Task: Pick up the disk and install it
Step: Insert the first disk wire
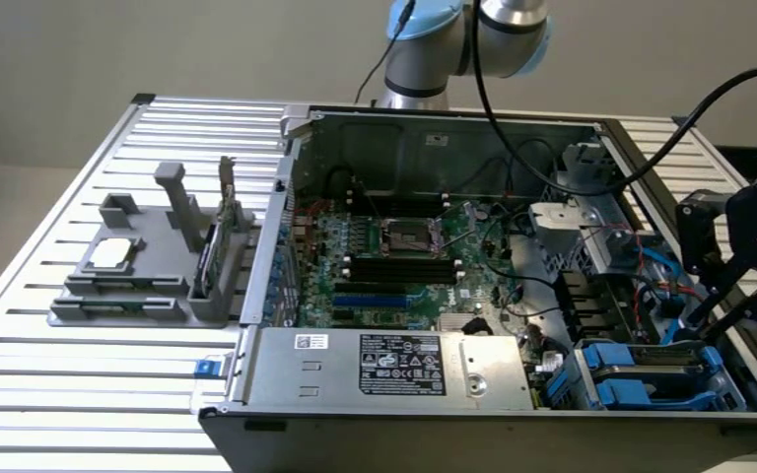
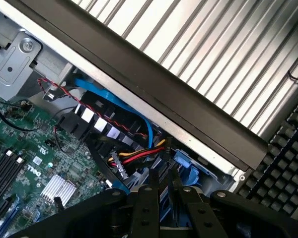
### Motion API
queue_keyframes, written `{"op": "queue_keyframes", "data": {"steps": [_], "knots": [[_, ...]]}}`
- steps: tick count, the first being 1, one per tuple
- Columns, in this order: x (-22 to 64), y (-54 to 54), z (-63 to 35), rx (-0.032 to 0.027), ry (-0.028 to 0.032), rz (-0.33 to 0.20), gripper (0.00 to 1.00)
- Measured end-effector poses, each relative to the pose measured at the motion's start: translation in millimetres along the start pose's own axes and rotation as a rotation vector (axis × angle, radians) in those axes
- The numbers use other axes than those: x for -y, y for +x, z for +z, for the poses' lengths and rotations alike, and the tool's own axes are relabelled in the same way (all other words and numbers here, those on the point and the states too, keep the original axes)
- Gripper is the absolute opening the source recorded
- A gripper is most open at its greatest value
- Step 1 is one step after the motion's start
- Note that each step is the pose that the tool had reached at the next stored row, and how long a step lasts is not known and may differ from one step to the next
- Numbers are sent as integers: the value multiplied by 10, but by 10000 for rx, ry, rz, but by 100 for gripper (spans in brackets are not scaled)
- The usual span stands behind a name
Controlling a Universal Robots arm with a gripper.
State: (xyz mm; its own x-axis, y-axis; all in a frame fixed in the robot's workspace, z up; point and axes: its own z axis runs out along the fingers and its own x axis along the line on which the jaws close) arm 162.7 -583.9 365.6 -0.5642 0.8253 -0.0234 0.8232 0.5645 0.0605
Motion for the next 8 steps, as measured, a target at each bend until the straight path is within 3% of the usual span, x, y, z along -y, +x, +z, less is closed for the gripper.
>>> {"op": "queue_keyframes", "data": {"steps": [8], "knots": [[-9, -7, 30, 91, 54, 399, 22]]}}
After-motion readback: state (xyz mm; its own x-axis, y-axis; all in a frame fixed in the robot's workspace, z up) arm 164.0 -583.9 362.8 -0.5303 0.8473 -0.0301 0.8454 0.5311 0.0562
